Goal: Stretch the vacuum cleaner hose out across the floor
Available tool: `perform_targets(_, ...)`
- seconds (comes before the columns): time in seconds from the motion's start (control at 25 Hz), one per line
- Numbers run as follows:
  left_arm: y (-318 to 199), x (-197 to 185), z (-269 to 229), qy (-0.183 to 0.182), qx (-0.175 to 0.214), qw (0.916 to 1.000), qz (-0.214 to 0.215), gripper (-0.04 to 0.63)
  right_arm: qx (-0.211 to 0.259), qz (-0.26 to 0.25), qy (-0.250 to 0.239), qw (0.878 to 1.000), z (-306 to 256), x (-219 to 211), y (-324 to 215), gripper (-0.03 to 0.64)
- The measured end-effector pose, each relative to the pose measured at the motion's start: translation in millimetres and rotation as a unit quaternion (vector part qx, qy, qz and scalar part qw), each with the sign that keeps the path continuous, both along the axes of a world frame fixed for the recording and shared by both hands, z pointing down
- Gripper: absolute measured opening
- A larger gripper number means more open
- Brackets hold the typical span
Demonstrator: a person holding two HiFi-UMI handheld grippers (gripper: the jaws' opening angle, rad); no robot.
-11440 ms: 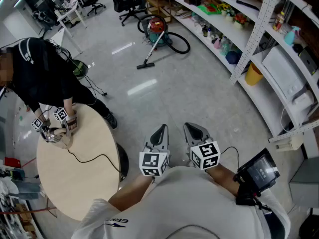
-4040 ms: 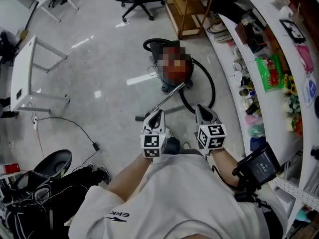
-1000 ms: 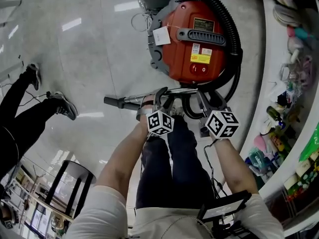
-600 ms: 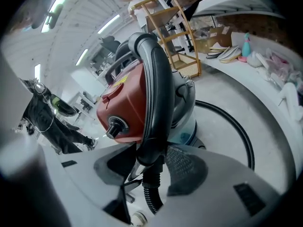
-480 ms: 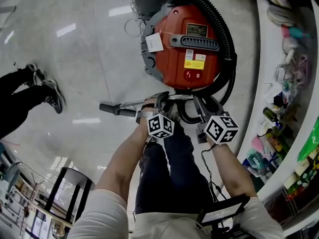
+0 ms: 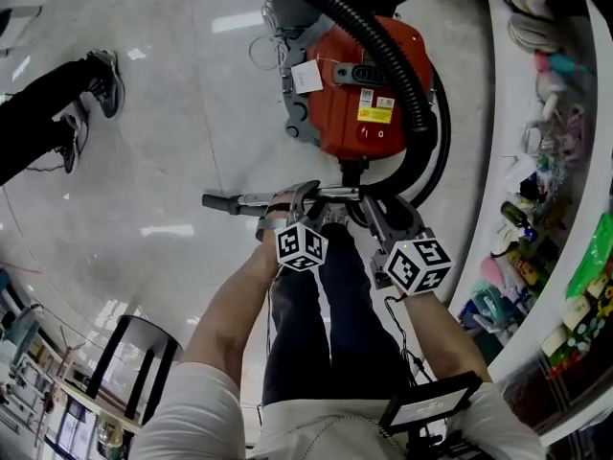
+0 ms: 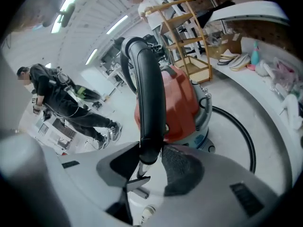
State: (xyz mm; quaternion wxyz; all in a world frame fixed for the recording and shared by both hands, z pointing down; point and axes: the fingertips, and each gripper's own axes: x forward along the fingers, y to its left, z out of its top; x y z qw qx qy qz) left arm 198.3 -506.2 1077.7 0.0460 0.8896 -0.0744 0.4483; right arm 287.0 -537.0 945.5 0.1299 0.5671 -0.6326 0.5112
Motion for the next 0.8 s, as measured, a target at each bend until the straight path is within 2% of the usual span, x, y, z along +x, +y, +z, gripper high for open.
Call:
perform_targets(0.2,-5,-21,-23,-0.005,0.005,0.9996,-0.027,0.161,0.027,-0.064,0.017,0.997,-38,-33,-7,0.143)
perform_targets(0.4,-20,-42,-39,-0.008,0.024,0.9984,-0.050,0.159,0.057,-0.126,0.037,0.990,-65,-66,-20,0.135)
perform_targets(0.6,-36,-61,-49,-0.006,0.033,0.9965,-0.076,0.158,0.078,-0.165,0.044,0.982,-80,-93,-37,0.132)
perform_targets(0.8,-48,-75,-55,0.001,0.026,0.9946,-0.101,0.155,0.098,-0.195,0.042,0.975,-90,-112,-54,0.133)
